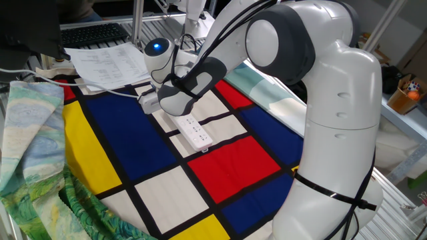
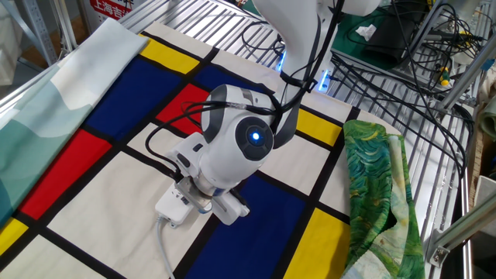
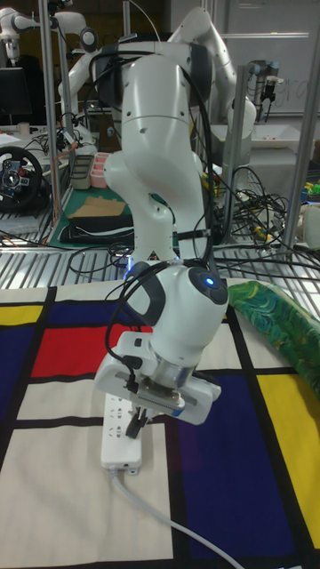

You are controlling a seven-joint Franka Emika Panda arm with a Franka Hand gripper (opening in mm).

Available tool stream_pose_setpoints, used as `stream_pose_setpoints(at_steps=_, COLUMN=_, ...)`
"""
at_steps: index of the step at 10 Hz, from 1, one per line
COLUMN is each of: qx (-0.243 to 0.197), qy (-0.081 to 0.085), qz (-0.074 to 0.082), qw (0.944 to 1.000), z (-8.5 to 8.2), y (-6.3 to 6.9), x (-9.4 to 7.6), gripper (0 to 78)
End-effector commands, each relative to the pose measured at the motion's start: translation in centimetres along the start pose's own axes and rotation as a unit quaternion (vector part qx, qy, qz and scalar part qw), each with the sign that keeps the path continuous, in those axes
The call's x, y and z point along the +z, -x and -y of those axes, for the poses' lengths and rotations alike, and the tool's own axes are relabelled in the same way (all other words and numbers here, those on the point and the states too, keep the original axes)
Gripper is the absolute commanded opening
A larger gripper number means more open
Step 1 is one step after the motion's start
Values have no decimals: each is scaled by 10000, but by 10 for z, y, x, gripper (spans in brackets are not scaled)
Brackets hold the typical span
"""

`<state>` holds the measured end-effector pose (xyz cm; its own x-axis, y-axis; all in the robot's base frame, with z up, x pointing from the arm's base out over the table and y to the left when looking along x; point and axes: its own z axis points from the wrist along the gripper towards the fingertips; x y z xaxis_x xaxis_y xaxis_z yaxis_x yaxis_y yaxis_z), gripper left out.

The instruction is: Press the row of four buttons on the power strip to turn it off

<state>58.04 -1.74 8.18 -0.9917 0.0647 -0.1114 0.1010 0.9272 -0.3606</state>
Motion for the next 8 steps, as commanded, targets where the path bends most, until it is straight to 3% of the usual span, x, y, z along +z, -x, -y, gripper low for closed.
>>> stream_pose_setpoints(at_steps=1, qx=-118, qy=-15, qz=-297, qw=9995, z=1, y=-32, x=17, gripper=0)
stream_pose_setpoints(at_steps=8, qx=-151, qy=94, qz=-422, qw=9989, z=18, y=-31, x=-11, gripper=0)
